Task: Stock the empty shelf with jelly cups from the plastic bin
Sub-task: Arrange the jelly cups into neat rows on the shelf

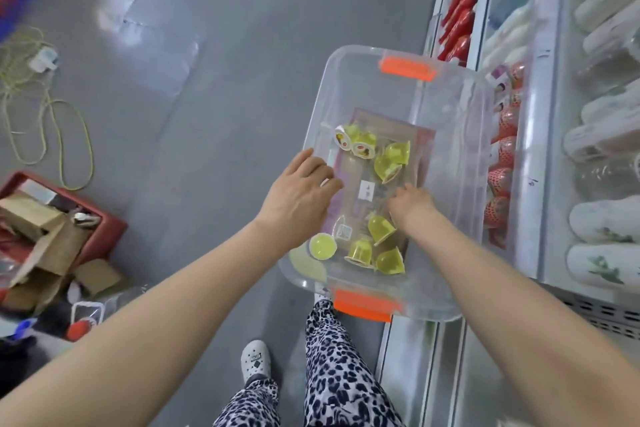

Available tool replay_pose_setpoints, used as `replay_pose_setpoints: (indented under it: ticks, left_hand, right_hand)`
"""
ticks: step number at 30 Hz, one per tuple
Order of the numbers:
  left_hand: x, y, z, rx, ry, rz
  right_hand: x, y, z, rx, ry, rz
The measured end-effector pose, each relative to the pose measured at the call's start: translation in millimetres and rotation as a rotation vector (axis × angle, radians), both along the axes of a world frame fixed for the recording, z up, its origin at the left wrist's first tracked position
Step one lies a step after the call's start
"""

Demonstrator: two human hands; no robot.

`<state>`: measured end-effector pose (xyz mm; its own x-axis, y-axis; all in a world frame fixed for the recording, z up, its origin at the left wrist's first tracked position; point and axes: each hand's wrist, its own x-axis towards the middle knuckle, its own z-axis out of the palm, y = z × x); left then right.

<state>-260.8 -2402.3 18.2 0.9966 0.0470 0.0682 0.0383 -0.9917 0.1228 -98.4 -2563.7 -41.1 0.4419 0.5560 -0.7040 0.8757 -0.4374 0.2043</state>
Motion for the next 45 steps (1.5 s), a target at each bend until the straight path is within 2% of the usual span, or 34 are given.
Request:
replay_pose_setpoints:
  ticks: [4,7,9,12,16,20,24,28,30,32,35,38,41,45]
  left_hand:
    - [17,-7,-1,0.145,0.105,-0.021]
    - [43,-18,-4,0.06,0.108,-0.032]
    - [66,-25,-11,-0.015,0.198,0.001]
    - [101,-28,-36,-0.079,0.323,0.008]
    - [135,-34,-72,-0.107,0.448,-0.049]
    - [148,-39,-95,-0.169,0.499,-0.062]
    - [147,-40,-96,-0.066,0.561,-0.045]
    - [129,-40,-98,-0.047,0.601,-0.046]
    - [123,-40,-96,-0.063,0.644,-0.03]
    - [117,-39,-88,-0.158,0.668,0.029]
    - [106,-39,-67,-0.369,0.619,0.166]
    - [88,-40,-45,-0.541,0.477,0.251]
    - [65,-42,-25,-0.652,0.326,0.278]
    - [26,-46,-2,-0.703,0.191,0.231]
  right_hand:
    - [20,-5,44,0.373,-0.122,-0.088]
    - [40,-20,74,0.691,-0.184,-0.138]
    - [49,-32,79,0.883,-0.214,-0.193]
    - [52,-43,69,1.027,-0.226,-0.288]
    - [51,-44,59,1.085,-0.251,-0.263]
    - [52,-44,56,1.065,-0.287,-0.249]
    - [52,-43,55,1.033,-0.279,-0.261]
    - [52,-43,56,1.019,-0.285,-0.259]
    - [52,-43,56,1.008,-0.283,-0.261]
    - [51,-43,57,0.997,-0.271,-0.271]
    - [48,-42,61,0.989,-0.243,-0.307]
    - [36,-43,70,1.046,-0.214,-0.373]
    - [10,-47,83,1.101,-0.21,-0.419]
    - [-39,-63,106,1.185,-0.222,-0.521]
